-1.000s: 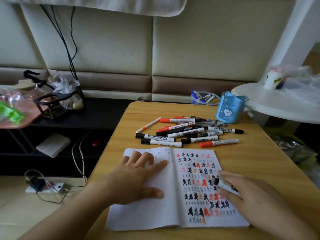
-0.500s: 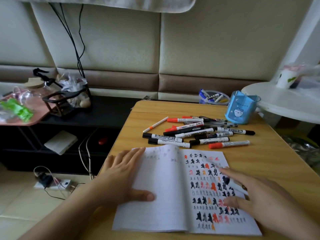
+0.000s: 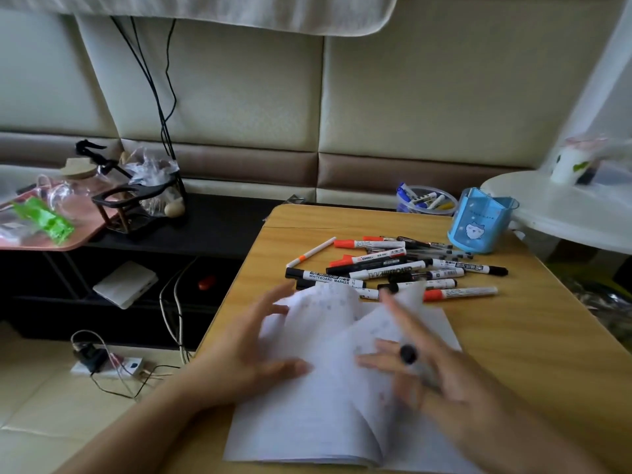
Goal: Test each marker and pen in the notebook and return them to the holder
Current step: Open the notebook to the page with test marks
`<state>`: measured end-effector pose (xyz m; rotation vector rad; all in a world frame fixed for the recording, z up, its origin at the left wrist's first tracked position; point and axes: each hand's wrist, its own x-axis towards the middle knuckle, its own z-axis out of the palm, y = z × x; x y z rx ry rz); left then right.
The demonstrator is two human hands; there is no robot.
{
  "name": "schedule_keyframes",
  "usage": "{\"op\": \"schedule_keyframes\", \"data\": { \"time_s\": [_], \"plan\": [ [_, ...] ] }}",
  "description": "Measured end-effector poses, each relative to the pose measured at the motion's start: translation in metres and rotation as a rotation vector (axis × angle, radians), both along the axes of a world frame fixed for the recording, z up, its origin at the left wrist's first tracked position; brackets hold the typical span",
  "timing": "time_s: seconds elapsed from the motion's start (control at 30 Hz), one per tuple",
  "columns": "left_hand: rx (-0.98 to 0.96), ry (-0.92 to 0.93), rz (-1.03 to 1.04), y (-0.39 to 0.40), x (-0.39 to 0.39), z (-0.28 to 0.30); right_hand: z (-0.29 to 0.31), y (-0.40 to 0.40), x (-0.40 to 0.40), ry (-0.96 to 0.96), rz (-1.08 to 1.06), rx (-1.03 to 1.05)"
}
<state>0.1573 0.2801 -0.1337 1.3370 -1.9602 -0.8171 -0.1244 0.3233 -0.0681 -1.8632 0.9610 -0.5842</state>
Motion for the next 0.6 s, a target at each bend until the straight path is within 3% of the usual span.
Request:
{"op": "schedule_keyframes", "data": {
  "time_s": [0.07,0.17,0.27,0.3,0.33,0.37,0.4,0.43,0.47,0.53,0.57,0.6],
  "plan": [
    [-0.03,0.173,0.073,-0.007,0.005,-0.003,-0.01,-0.002,0.021,0.151,0.14,-0.065],
    [-0.165,0.291,0.237,-0.016,0.006,0.004,-0.02,-0.007,0.043,0.381,0.36,-0.254],
    [-0.238,0.275,0.074,-0.019,-0.005,0.025,-0.026,-0.003,0.054,0.544,0.537,-0.281],
    [-0.182,0.239,-0.051,-0.019,-0.012,0.031,-0.022,-0.008,0.063,0.617,0.428,-0.46],
    [-0.104,0.17,-0.169,-0.021,-0.02,0.034,-0.026,-0.024,0.06,0.767,0.326,-0.792],
    [-0.059,0.065,-0.259,-0.023,-0.029,0.035,-0.045,-0.039,0.094,1.033,0.373,-0.437],
    [-0.075,-0.049,-0.296,-0.026,-0.037,0.032,-0.056,-0.053,0.122,1.267,0.092,-0.18],
    [-0.107,-0.127,-0.305,-0.03,-0.045,0.028,-0.068,-0.061,0.132,1.43,-0.106,-0.161],
    [-0.123,-0.169,-0.285,-0.034,-0.05,0.024,-0.076,-0.062,0.124,1.313,-0.122,-0.246],
    [-0.115,-0.221,-0.227,-0.038,-0.059,0.019,-0.064,-0.018,0.06,0.688,0.013,-0.551],
    [-0.111,-0.268,-0.201,-0.039,-0.064,0.019,-0.042,0.004,0.046,0.452,-0.03,-0.592],
    [-0.112,-0.347,-0.169,-0.038,-0.07,0.018,-0.026,-0.009,0.032,0.334,-0.22,-0.735]
  ]
}}
